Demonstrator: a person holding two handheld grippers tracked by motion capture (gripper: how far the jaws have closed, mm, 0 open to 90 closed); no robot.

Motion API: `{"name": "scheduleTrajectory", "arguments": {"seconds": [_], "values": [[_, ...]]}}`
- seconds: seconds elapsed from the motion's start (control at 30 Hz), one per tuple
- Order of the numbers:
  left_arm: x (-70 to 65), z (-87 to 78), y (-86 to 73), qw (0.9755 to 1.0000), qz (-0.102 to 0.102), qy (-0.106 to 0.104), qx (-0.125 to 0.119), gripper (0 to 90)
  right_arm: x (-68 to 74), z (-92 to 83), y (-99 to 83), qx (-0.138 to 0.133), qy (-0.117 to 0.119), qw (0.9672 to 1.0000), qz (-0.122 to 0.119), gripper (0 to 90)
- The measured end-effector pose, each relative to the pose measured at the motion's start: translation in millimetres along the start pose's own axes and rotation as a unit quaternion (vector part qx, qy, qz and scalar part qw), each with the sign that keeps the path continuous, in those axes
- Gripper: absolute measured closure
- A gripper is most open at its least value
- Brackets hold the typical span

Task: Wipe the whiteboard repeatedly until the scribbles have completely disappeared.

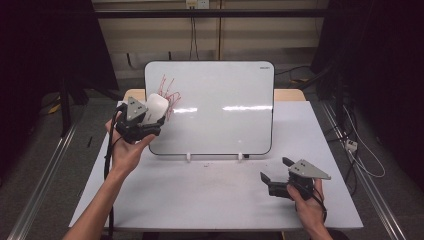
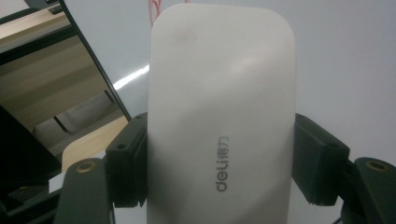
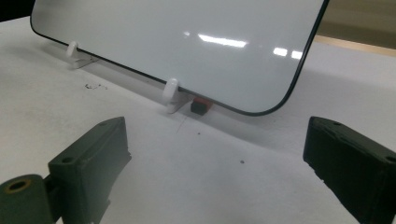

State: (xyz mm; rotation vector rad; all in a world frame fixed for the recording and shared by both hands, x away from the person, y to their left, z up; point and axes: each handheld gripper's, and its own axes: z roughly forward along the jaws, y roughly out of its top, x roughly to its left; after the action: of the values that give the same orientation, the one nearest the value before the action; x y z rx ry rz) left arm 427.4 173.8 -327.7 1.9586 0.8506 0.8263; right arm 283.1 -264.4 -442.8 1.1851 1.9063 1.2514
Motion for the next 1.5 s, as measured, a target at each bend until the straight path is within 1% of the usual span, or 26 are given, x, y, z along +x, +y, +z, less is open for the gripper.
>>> {"name": "scheduleTrajectory", "arguments": {"seconds": [0.03,0.07,0.13,0.3,0.33,0.43,0.47,0.5,0.57,0.6,0.63,0.67,0.77,0.83,0.9,0.93,1.07,1.17,1.2,1.23,1.27,1.37,1.43,1.5], "values": [[0.5,3.6,4.2,1.0000,0.004,0.006,-0.004,30.8,-0.2,-0.3,0.0,0.001,0.000,1.0000,0.001,6.7],[0.5,3.6,4.2,1.0000,0.004,0.006,-0.004,30.8,-0.2,-0.3,0.0,0.001,0.000,1.0000,0.001,6.7],[2.5,9.1,10.3,0.9999,0.008,0.010,-0.002,30.8,0.5,-0.3,0.2,0.001,0.000,1.0000,-0.001,6.8],[7.0,14.2,17.7,0.9997,0.014,0.018,-0.005,30.8,1.6,-0.2,0.3,0.001,0.000,1.0000,-0.003,6.7],[9.3,16.2,21.5,0.9995,0.018,0.025,-0.007,30.8,1.4,0.0,0.2,0.002,-0.002,1.0000,-0.001,6.7],[11.3,18.6,24.9,0.9993,0.019,0.030,-0.009,30.8,1.0,0.3,0.1,0.002,-0.001,1.0000,-0.001,6.8],[12.3,20.0,26.5,0.9991,0.022,0.035,-0.010,30.8,1.1,0.3,0.1,0.002,-0.001,1.0000,-0.002,6.7],[14.8,23.6,29.5,0.9990,0.020,0.039,-0.007,30.8,1.2,0.3,0.1,0.002,0.000,1.0000,-0.001,6.7],[16.1,25.6,30.8,0.9991,0.018,0.039,-0.005,30.8,1.3,0.2,0.1,0.002,0.001,1.0000,-0.001,6.7],[17.4,29.6,33.3,0.9988,0.021,0.045,-0.003,30.8,1.3,0.2,0.2,0.001,0.001,1.0000,-0.002,6.7],[17.4,29.6,33.3,0.9988,0.021,0.045,-0.003,30.8,1.3,0.2,0.1,0.001,0.001,1.0000,-0.001,6.7],[18.8,33.4,35.4,0.9985,0.023,0.050,0.000,30.8,1.3,0.2,0.1,0.002,0.001,1.0000,-0.002,6.7],[20.4,36.9,37.7,0.9983,0.024,0.053,0.000,30.9,1.4,0.3,0.2,0.001,0.002,1.0000,-0.003,6.7],[20.9,39.2,40.6,0.9982,0.024,0.054,-0.004,30.8,1.4,0.3,0.2,0.001,0.002,1.0000,-0.003,6.7],[20.5,40.8,44.3,0.9979,0.031,0.056,-0.003,30.8,1.3,0.5,0.1,0.002,0.003,1.0000,-0.002,6.7],[20.4,44.1,47.5,0.9978,0.030,0.059,-0.005,30.8,1.2,0.7,0.1,0.002,0.003,1.0000,-0.002,6.7],[22.4,48.6,53.2,0.9974,0.033,0.063,-0.007,30.8,1.4,0.6,0.1,0.002,0.003,1.0000,-0.004,6.7],[23.1,51.1,55.0,0.9975,0.032,0.062,-0.009,30.8,1.1,0.4,-0.1,0.002,0.003,1.0000,-0.001,6.7],[23.1,54.2,56.1,0.9970,0.036,0.068,-0.007,30.8,0.5,0.6,-0.3,0.001,0.005,1.0000,0.002,6.7],[23.1,54.2,56.1,0.9970,0.036,0.068,-0.007,30.8,0.5,0.6,-0.3,0.001,0.005,1.0000,0.002,6.7],[23.2,56.7,57.0,0.9965,0.045,0.070,-0.004,30.8,-0.4,0.9,-0.7,0.003,0.007,0.9999,0.009,6.8],[23.5,60.4,57.1,0.9962,0.049,0.072,-0.002,30.8,-0.5,0.8,-0.5,0.001,0.006,1.0000,0.005,6.8],[23.1,64.6,57.5,0.9957,0.051,0.078,0.003,30.9,0.1,0.8,-0.4,0.002,0.006,1.0000,0.004,6.8],[22.9,64.5,57.4,0.9956,0.051,0.078,0.003,30.8,0.4,0.9,-0.3,0.002,0.006,1.0000,0.003,6.8]]}}
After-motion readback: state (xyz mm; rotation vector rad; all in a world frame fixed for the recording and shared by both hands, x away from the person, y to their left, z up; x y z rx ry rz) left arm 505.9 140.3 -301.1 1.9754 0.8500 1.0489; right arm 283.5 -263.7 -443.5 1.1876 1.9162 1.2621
